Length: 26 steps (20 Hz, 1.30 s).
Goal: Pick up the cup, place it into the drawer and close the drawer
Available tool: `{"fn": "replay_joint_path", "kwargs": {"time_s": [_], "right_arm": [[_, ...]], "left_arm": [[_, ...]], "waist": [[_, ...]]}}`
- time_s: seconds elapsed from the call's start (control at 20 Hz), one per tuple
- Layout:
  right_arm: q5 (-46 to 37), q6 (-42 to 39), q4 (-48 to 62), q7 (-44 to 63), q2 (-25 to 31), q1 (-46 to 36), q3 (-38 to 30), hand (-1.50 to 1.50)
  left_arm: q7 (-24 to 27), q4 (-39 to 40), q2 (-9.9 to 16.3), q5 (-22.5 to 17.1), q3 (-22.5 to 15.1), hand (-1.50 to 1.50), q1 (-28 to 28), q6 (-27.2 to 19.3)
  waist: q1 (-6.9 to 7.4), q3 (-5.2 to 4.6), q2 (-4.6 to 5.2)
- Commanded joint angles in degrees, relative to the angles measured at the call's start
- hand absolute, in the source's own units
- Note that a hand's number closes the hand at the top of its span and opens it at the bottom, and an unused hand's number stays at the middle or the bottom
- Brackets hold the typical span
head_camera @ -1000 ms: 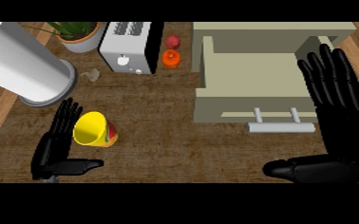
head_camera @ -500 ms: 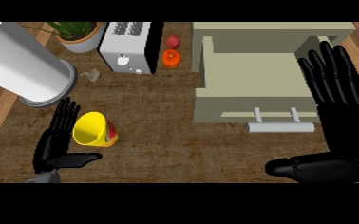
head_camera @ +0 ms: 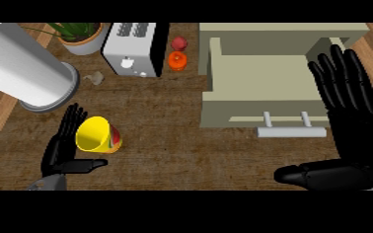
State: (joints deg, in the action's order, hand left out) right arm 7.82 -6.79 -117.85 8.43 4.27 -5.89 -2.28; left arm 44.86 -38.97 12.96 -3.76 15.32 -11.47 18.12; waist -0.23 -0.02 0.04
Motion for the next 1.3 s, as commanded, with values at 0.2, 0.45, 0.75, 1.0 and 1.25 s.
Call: {"fn": "replay_joint_path", "kwargs": {"time_s": [0.2, 0.45, 0.75, 1.0, 1.25], "right_arm": [[0.9, 0.7, -1.0, 2.9, 0.4, -2.2, -0.5, -1.50], [3.0, -1.2, -2.6, 2.6, 1.3, 0.4, -1.9, -1.50], [1.3, -1.8, 1.0, 0.0, 1.2, -0.6, -1.2, -1.50], [0.8, -0.2, 1.0, 1.0, 0.4, -1.3, -1.3, -1.50], [-0.3, 0.0, -0.1, 1.1, 0.0, -1.3, 0.3, -1.50]], "left_arm": [[2.1, 2.5, -1.5, -0.5, -1.7, -1.50, -1.9, 0.5], [4.4, 11.8, 0.1, -2.0, 0.5, -1.50, -7.2, 2.1], [4.0, 11.8, 0.6, -3.9, 0.2, -1.50, -7.5, 7.7], [5.3, 13.5, -1.3, -4.2, -0.8, -1.50, -8.5, 11.5], [9.9, 15.2, -3.3, -3.2, -2.5, 1.50, -7.7, 14.3]], "waist": [[0.19, 0.02, -0.05], [-0.09, -0.01, 0.02], [0.03, 0.00, 0.03], [0.09, -0.01, 0.04], [-0.25, -0.08, 0.14]]}}
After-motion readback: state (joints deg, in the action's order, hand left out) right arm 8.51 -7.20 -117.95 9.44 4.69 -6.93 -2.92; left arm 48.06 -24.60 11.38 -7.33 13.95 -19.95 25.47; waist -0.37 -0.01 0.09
